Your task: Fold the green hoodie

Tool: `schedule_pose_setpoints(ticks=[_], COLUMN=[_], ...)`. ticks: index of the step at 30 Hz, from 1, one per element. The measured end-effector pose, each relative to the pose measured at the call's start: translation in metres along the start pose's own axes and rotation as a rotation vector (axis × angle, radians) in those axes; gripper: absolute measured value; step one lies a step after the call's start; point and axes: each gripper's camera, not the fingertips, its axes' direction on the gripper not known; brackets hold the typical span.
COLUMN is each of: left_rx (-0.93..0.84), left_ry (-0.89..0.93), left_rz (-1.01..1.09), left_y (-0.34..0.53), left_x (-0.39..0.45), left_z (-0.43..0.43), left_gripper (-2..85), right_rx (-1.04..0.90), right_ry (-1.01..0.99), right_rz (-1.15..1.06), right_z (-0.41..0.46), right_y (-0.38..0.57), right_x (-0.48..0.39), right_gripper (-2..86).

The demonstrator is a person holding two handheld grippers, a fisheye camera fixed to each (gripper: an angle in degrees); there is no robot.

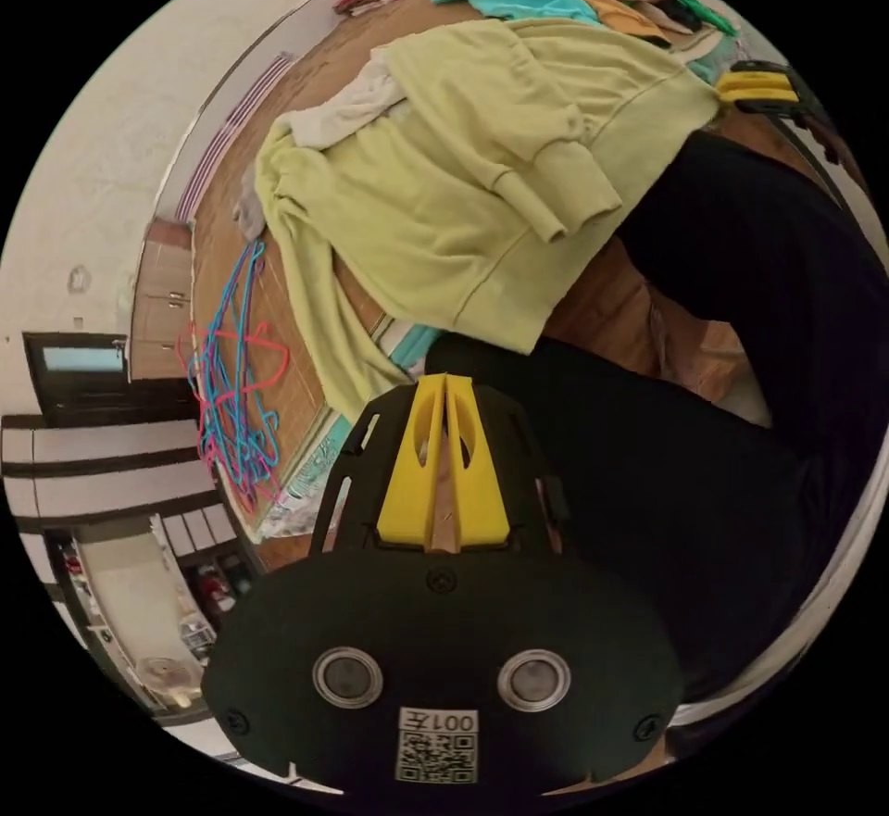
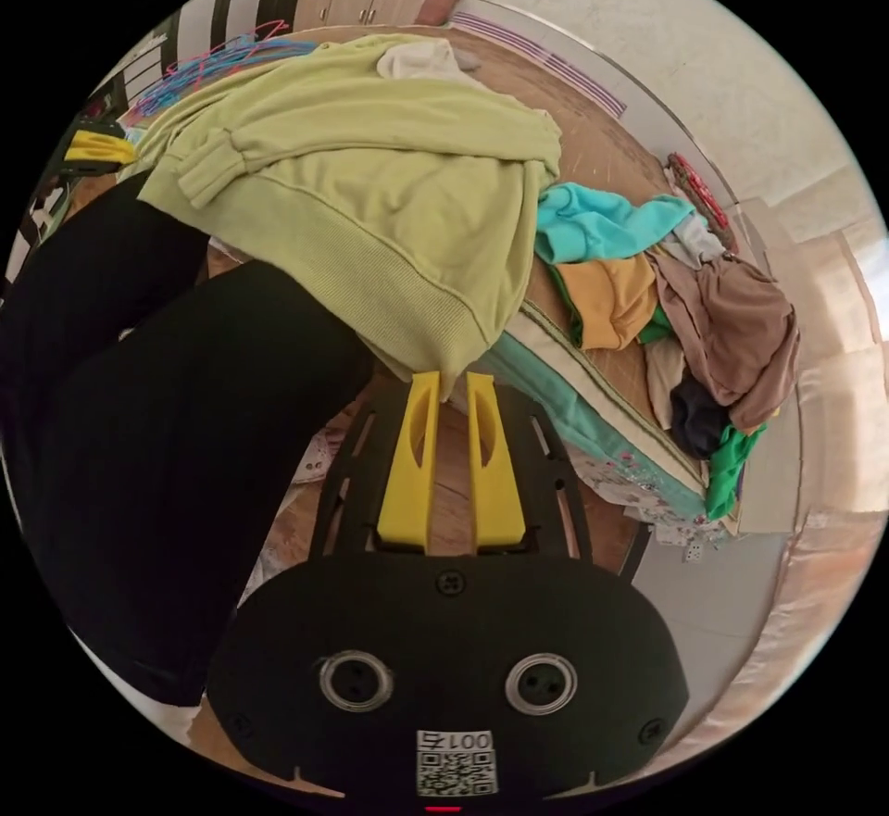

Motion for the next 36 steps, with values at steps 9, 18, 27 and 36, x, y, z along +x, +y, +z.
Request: schedule_pose_setpoints(ticks=[9,18,27,36], left_rx=[0.051,0.135,0.103,0.302], left_ry=[0.092,0.090,0.323,0.342], left_rz=[-0.240,-0.387,-0.535,-0.554], left_y=[0.081,0.039,0.102,0.175], left_x=[-0.095,-0.183,-0.225,-0.273], left_z=[0.041,0.115,0.209,0.210], left_gripper=[-0.9,1.9,1.2,-1.0], right_rx=[0.137,0.418,0.323,0.304], right_ry=[-0.024,-0.202,-0.338,-0.445], right_rz=[0.060,-0.201,-0.384,-0.496], right_z=[-0.073,-0.131,-0.103,-0.117], right_y=[-0.043,-0.225,-0.381,-0.447], right_x=[0.033,0.007,-0.063,-0.103], right_gripper=[3.3,8.0,10.4,13.5])
